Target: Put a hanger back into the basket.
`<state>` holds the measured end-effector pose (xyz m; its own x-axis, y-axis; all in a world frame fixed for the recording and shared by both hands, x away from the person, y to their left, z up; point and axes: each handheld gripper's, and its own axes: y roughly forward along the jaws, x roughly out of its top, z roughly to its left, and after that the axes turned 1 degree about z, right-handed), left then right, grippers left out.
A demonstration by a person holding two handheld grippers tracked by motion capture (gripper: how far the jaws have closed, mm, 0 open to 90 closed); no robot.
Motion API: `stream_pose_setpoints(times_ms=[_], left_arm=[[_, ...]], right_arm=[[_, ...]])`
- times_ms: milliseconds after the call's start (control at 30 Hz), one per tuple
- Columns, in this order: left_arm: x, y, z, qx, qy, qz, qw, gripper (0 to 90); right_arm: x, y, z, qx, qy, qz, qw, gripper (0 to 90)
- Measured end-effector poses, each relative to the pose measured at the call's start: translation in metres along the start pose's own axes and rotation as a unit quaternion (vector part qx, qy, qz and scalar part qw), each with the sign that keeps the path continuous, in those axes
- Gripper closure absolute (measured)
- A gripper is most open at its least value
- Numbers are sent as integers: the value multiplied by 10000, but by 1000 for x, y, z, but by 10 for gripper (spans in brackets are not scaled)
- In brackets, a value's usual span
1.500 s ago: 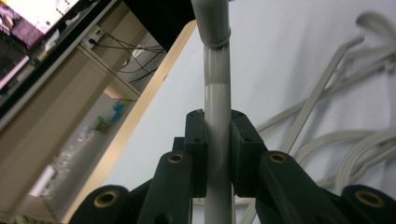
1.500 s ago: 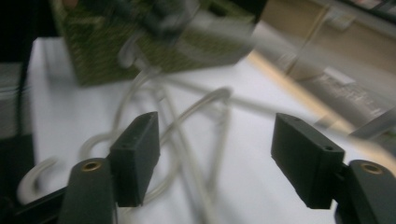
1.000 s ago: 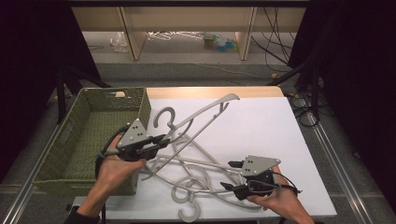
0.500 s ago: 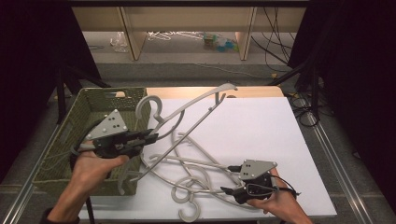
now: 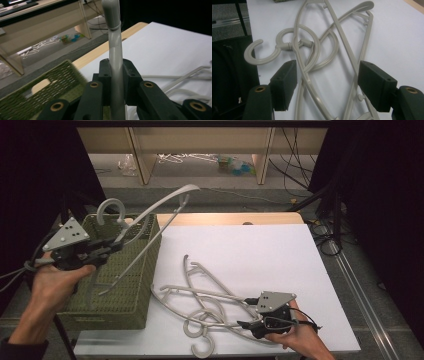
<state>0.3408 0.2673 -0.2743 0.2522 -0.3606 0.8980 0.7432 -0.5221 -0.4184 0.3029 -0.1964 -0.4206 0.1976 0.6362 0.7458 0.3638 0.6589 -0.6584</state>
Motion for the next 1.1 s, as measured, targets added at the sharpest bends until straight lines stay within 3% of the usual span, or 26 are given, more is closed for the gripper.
stream_pose_setpoints(times_ms=[100, 200, 267, 367, 400, 467, 567, 667, 833, 1100], left_arm=[[-13, 1, 19, 156, 39, 119, 9998, 794], [-19, 1, 27, 224, 53, 131, 9996, 793], [-26, 1, 35, 405, 136, 165, 9990, 793], [-39, 2, 49, 625, 102, 296, 9976, 794], [-43, 1, 53, 759, 198, 343, 9963, 793], [-46, 1, 57, 811, 219, 365, 9958, 794], [-56, 1, 68, 756, 133, 394, 9963, 793], [-62, 0, 71, 765, 147, 462, 9959, 793], [-75, -1, 78, 723, -51, 597, 9956, 793], [-93, 0, 83, 791, -407, 969, 9913, 792]], right_arm=[[0, 1, 0, 26, 6, 31, 10000, 319], [-1, 1, 0, 29, 23, 41, 10000, 316], [-1, 2, -1, 21, 22, 45, 10000, 313], [-2, 2, -1, -5, 66, 44, 10000, 305], [-2, 2, -1, -6, 88, 50, 9999, 305], [-2, 2, -1, -5, 72, 42, 10000, 305], [-2, 1, -2, 16, 72, 69, 9999, 305], [-2, 2, -2, 0, 62, 60, 10000, 305], [-2, 3, -2, 19, 58, 76, 10000, 305], [-3, 3, -2, 62, 65, 140, 9999, 304]])
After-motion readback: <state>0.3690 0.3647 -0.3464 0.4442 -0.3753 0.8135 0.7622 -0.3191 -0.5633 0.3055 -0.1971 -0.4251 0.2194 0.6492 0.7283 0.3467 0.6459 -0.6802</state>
